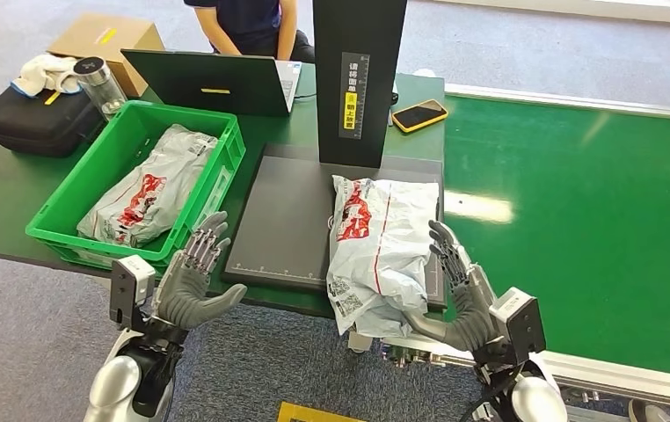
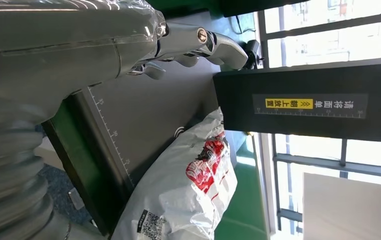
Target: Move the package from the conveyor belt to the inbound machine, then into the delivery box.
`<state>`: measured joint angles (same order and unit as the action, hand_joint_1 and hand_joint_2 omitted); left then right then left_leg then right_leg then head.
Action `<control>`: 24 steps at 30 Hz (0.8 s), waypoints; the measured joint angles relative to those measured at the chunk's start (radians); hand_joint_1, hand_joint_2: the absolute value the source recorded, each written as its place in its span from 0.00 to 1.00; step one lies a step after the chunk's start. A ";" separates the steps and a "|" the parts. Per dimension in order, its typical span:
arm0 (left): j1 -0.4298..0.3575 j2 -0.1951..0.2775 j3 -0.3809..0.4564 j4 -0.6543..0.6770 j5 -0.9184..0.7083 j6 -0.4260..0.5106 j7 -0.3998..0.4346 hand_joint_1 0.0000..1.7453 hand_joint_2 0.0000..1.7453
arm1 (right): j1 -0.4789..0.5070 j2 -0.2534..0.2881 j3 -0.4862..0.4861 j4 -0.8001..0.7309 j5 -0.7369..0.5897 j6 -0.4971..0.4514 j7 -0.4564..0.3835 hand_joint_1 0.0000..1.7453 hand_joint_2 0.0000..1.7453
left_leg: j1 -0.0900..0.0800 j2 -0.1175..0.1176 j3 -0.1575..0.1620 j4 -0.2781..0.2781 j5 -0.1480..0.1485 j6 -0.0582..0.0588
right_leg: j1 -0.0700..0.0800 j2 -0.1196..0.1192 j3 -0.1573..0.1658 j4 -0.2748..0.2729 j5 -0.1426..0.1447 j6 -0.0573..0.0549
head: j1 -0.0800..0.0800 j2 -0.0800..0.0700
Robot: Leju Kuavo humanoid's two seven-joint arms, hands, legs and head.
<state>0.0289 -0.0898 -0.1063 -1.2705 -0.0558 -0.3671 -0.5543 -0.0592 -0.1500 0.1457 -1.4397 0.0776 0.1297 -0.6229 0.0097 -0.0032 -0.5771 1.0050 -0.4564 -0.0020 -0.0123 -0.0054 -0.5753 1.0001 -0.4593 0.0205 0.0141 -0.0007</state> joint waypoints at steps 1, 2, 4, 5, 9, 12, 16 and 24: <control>0.000 0.000 0.000 -0.001 0.000 0.000 0.000 0.00 1.00 | 0.002 0.000 -0.003 -0.002 0.000 0.000 -0.002 0.00 1.00 | 0.000 0.000 0.000 0.000 0.000 0.000 | 0.000 0.000 0.000 0.000 0.000 0.000 | 0.000 0.000; 0.002 0.000 0.001 -0.002 -0.001 -0.001 0.001 0.00 1.00 | 0.006 0.002 -0.008 -0.008 0.000 -0.001 -0.007 0.00 1.00 | 0.000 0.000 0.000 0.000 0.000 0.000 | 0.000 0.000 0.000 0.000 0.000 0.000 | 0.000 0.000; 0.008 -0.002 0.003 -0.008 -0.006 -0.006 0.004 0.00 1.00 | 0.026 0.006 -0.028 -0.036 0.002 -0.006 -0.020 0.00 1.00 | 0.000 0.000 0.000 0.000 0.000 0.000 | 0.000 0.000 0.000 0.000 0.000 0.000 | 0.000 0.000; 0.013 -0.003 0.005 -0.013 -0.010 -0.011 0.006 0.00 1.00 | 0.042 0.010 -0.045 -0.060 0.002 -0.009 -0.026 0.00 1.00 | 0.000 0.000 0.000 0.000 0.000 0.000 | 0.000 0.000 0.000 0.000 0.000 0.000 | 0.000 0.000; 0.029 -0.006 0.008 -0.030 -0.024 -0.029 0.010 0.00 1.00 | 0.110 0.035 -0.141 -0.169 0.002 -0.007 -0.040 0.00 1.00 | 0.000 0.000 -0.001 0.000 -0.001 0.000 | 0.000 0.000 -0.001 0.000 -0.001 0.000 | 0.000 0.000; 0.032 -0.009 0.013 -0.037 -0.033 -0.034 0.011 0.00 1.00 | 0.144 0.060 -0.227 -0.231 -0.002 -0.014 -0.039 0.00 1.00 | 0.000 0.000 -0.001 0.000 -0.001 0.000 | 0.000 0.000 -0.001 0.000 -0.002 0.000 | 0.000 0.000; 0.035 -0.018 0.022 -0.043 -0.043 -0.042 0.013 0.00 1.00 | 0.165 0.091 -0.311 -0.253 0.053 -0.058 0.047 0.00 1.00 | 0.000 0.000 0.000 0.000 -0.001 0.000 | 0.000 0.000 0.000 0.000 -0.002 0.000 | 0.000 0.000; -0.040 -0.069 -0.029 0.001 -0.078 -0.062 -0.001 0.00 1.00 | 0.178 0.167 -0.375 -0.148 0.249 -0.129 0.230 0.00 1.00 | 0.000 0.000 0.000 0.000 -0.001 0.000 | 0.000 -0.001 0.000 0.000 -0.001 0.000 | 0.000 0.000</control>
<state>-0.0107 -0.1591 -0.1354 -1.2691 -0.1337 -0.4294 -0.5548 0.1188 0.0169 -0.2296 -1.5877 0.3265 0.0006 -0.3926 0.0096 -0.0035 -0.5768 1.0052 -0.4573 -0.0018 -0.0124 -0.0059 -0.5752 0.9997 -0.4604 0.0206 0.0141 -0.0004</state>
